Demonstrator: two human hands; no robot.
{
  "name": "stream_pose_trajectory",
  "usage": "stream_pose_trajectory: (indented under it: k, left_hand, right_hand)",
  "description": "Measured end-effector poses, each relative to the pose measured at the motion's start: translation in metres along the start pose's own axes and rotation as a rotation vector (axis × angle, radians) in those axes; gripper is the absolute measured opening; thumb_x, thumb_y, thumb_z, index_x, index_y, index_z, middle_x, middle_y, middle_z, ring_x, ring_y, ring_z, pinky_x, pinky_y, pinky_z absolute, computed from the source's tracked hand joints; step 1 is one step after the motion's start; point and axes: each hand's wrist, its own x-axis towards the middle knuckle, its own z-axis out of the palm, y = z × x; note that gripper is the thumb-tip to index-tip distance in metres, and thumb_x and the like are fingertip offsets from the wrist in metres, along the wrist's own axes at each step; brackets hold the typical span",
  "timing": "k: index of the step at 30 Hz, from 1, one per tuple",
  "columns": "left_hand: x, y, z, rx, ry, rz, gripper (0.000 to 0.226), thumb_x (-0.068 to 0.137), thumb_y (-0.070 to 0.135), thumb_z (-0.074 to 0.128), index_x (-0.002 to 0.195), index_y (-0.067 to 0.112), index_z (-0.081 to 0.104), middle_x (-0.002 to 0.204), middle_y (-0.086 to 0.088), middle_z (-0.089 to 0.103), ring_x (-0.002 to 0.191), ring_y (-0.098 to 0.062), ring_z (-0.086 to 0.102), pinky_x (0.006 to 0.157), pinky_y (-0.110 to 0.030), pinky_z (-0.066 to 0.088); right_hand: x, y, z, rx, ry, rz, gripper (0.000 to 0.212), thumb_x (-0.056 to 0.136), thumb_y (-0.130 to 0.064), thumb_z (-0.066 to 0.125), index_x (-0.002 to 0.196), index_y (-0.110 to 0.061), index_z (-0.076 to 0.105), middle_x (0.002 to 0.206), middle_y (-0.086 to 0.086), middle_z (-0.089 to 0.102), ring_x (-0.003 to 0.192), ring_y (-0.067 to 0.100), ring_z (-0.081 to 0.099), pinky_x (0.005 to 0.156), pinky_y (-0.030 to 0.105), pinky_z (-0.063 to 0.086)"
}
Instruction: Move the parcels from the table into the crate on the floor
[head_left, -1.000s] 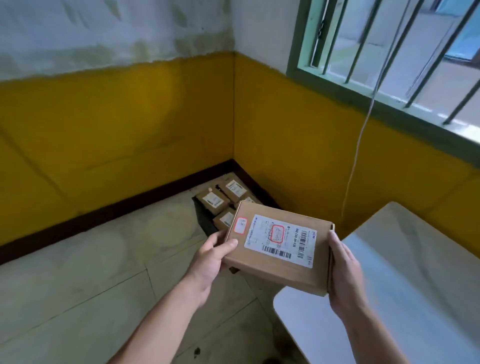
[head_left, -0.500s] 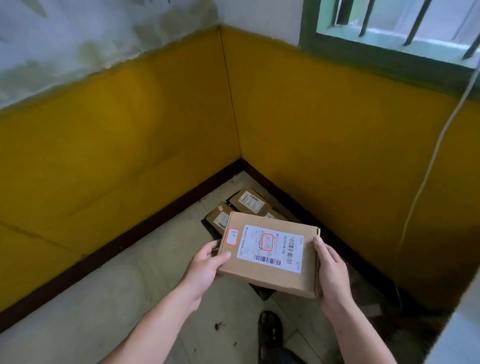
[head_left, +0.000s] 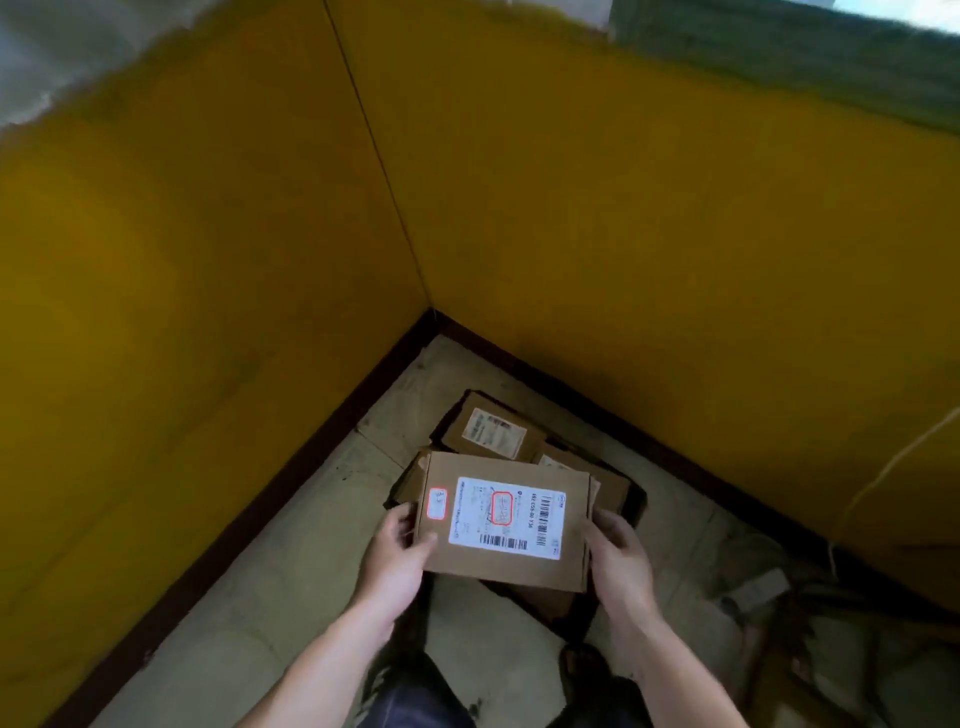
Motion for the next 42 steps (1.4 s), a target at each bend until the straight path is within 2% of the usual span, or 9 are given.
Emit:
stream_pose_trajectory:
  k: [6, 10, 13, 19, 28, 34, 38, 40, 42]
  left_hand:
    - [0.129, 0.008, -0.031, 0.152, -0.200, 0.020, 0.032, 0.093, 0.029, 0.065, 0.124, 0.021, 0.058, 0.123, 0.002, 0.064, 0.101, -0.013, 0.062, 0.072, -0.022, 0.046]
    - [0.200, 0.009, -0.039, 0.263, -0.348, 0.025, 0.036, 0.089, 0.050, 0.065, 0.122, 0.036, 0.064, 0.120, 0.010, 0.064, 0.108, -0.009, 0.061, 0.076, -0.020, 0.045]
    - [0.250, -0.003, -0.026, 0.324, -0.408, 0.031, 0.015, 0.090, 0.044, 0.064, 0.101, 0.052, 0.068, 0.095, 0.027, 0.072, 0.089, 0.006, 0.067, 0.065, -0.012, 0.044]
    - [0.338, -0.023, 0.013, 0.357, -0.412, 0.012, 0.013, 0.089, 0.041, 0.065, 0.100, 0.040, 0.071, 0.086, 0.020, 0.074, 0.074, 0.003, 0.069, 0.052, -0.015, 0.047]
    - [0.403, -0.037, 0.060, 0.418, -0.465, 0.030, 0.025, 0.097, 0.028, 0.055, 0.119, 0.023, 0.067, 0.111, -0.001, 0.072, 0.098, -0.021, 0.068, 0.085, -0.038, 0.056]
    - [0.400, -0.035, 0.072, 0.492, -0.475, 0.047, 0.028, 0.097, 0.025, 0.052, 0.122, 0.025, 0.065, 0.113, -0.001, 0.071, 0.100, -0.024, 0.068, 0.091, -0.046, 0.055]
    - [0.391, -0.032, 0.074, 0.454, -0.400, 0.045, 0.034, 0.095, 0.029, 0.058, 0.128, 0.023, 0.058, 0.113, 0.010, 0.065, 0.093, -0.016, 0.065, 0.069, -0.028, 0.051]
    - [0.382, -0.029, 0.071, 0.397, -0.326, 0.019, 0.052, 0.092, 0.030, 0.064, 0.141, 0.024, 0.048, 0.113, 0.017, 0.052, 0.079, -0.003, 0.057, 0.058, -0.020, 0.044]
    - [0.371, -0.027, 0.068, 0.364, -0.296, 0.024, 0.032, 0.091, 0.028, 0.064, 0.123, 0.028, 0.062, 0.113, 0.014, 0.057, 0.067, 0.000, 0.060, 0.052, -0.015, 0.045]
  right_hand:
    - [0.035, 0.015, 0.103, 0.057, 0.207, 0.120, 0.010, 0.090, -0.024, 0.065, 0.098, -0.030, 0.068, 0.108, 0.000, 0.071, 0.098, 0.020, 0.067, 0.095, 0.043, 0.052]
    - [0.071, 0.028, 0.154, 0.074, 0.261, 0.153, 0.012, 0.088, -0.028, 0.067, 0.099, -0.029, 0.072, 0.100, -0.006, 0.074, 0.092, 0.014, 0.067, 0.082, 0.035, 0.053]
    - [0.112, 0.044, 0.174, 0.052, 0.227, 0.169, 0.014, 0.087, -0.031, 0.066, 0.098, -0.029, 0.074, 0.097, -0.008, 0.076, 0.093, 0.016, 0.070, 0.086, 0.037, 0.055]
    - [0.204, 0.072, 0.190, 0.071, 0.202, 0.197, 0.008, 0.092, -0.024, 0.065, 0.091, -0.030, 0.071, 0.085, -0.016, 0.071, 0.084, 0.005, 0.066, 0.062, 0.013, 0.049]
    - [0.267, 0.101, 0.194, -0.079, 0.213, 0.224, 0.031, 0.098, -0.023, 0.050, 0.126, -0.020, 0.061, 0.117, 0.000, 0.067, 0.100, 0.021, 0.063, 0.088, 0.037, 0.056]
    - [0.259, 0.112, 0.180, -0.012, 0.200, 0.218, 0.021, 0.099, -0.021, 0.051, 0.114, -0.018, 0.066, 0.104, -0.001, 0.066, 0.086, 0.013, 0.063, 0.068, 0.019, 0.051]
    - [0.250, 0.115, 0.168, 0.028, 0.182, 0.222, 0.032, 0.097, -0.020, 0.054, 0.126, -0.012, 0.063, 0.120, 0.003, 0.065, 0.096, 0.013, 0.061, 0.063, 0.008, 0.045]
    - [0.243, 0.116, 0.160, 0.058, 0.194, 0.232, 0.037, 0.096, -0.019, 0.055, 0.133, -0.016, 0.060, 0.126, -0.005, 0.059, 0.108, 0.013, 0.056, 0.082, 0.015, 0.041]
    - [0.233, 0.114, 0.151, 0.058, 0.196, 0.229, 0.041, 0.096, -0.017, 0.055, 0.137, -0.019, 0.057, 0.132, -0.005, 0.055, 0.113, 0.011, 0.051, 0.091, 0.021, 0.037]
